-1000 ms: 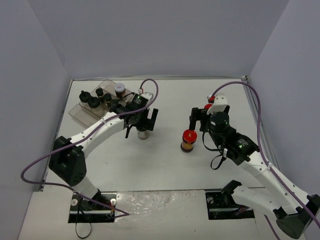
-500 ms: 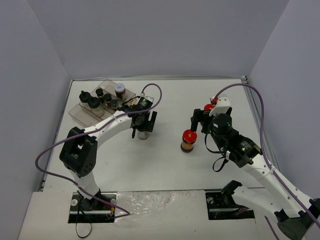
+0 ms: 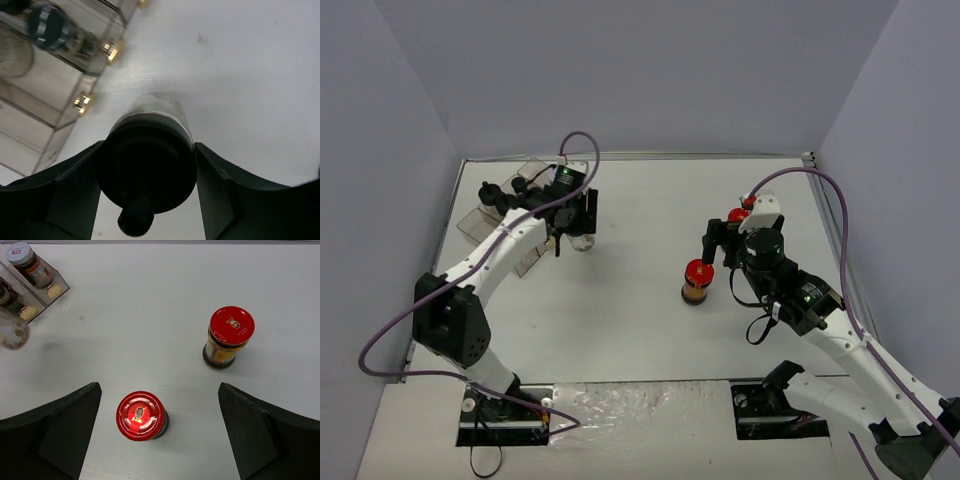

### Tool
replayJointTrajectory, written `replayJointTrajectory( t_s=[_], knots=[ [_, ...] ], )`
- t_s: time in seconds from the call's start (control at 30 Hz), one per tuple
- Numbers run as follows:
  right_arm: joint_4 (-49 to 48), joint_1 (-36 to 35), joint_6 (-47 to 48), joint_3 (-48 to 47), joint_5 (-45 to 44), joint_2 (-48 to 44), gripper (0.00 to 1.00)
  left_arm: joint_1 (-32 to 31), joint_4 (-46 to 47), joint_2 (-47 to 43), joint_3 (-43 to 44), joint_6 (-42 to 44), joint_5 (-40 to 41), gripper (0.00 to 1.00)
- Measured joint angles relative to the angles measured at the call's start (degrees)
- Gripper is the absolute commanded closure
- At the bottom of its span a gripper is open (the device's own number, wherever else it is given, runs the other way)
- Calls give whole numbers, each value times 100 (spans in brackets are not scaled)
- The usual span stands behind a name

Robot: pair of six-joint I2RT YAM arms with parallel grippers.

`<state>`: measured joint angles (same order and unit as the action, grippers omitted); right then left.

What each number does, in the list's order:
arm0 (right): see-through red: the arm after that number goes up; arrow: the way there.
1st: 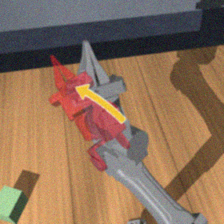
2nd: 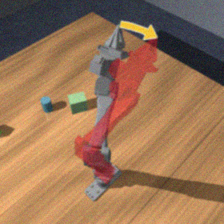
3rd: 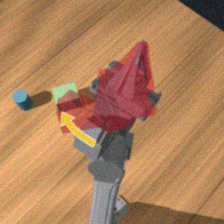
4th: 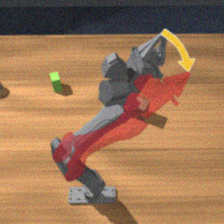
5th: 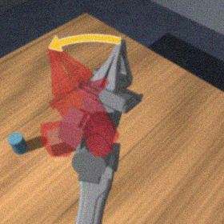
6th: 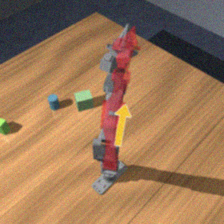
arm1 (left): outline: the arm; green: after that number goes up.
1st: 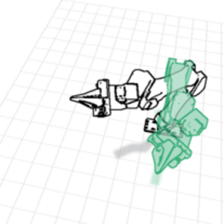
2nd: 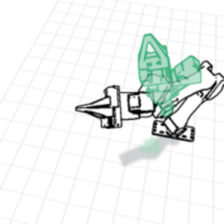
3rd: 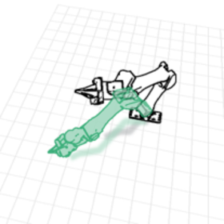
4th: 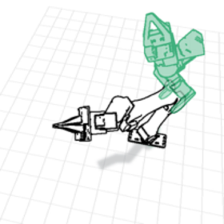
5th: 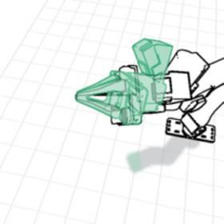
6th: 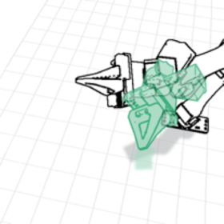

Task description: Organize the condiment bottles

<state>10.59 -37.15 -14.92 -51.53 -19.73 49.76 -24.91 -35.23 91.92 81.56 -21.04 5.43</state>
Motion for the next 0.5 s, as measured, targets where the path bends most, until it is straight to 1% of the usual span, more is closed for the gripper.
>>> replayJointTrajectory(
  t_s=[0.13, 0.23, 0.37, 0.5],
  knots=[
    [-2, 7, 14, 0, 0, 2, 0, 795, -129, -347, 380, 81, -29, 100],
    [-2, 11, 19, 0, 0, 2, 0, 1276, -186, -396, 603, 121, -23, 100],
    [-1, 11, 40, 0, 0, 2, 0, 1617, -231, -320, 648, 149, -51, 100],
    [0, 11, 44, 0, 0, 2, 0, 1801, -211, 86, 786, 206, -131, 100]
  ],
)
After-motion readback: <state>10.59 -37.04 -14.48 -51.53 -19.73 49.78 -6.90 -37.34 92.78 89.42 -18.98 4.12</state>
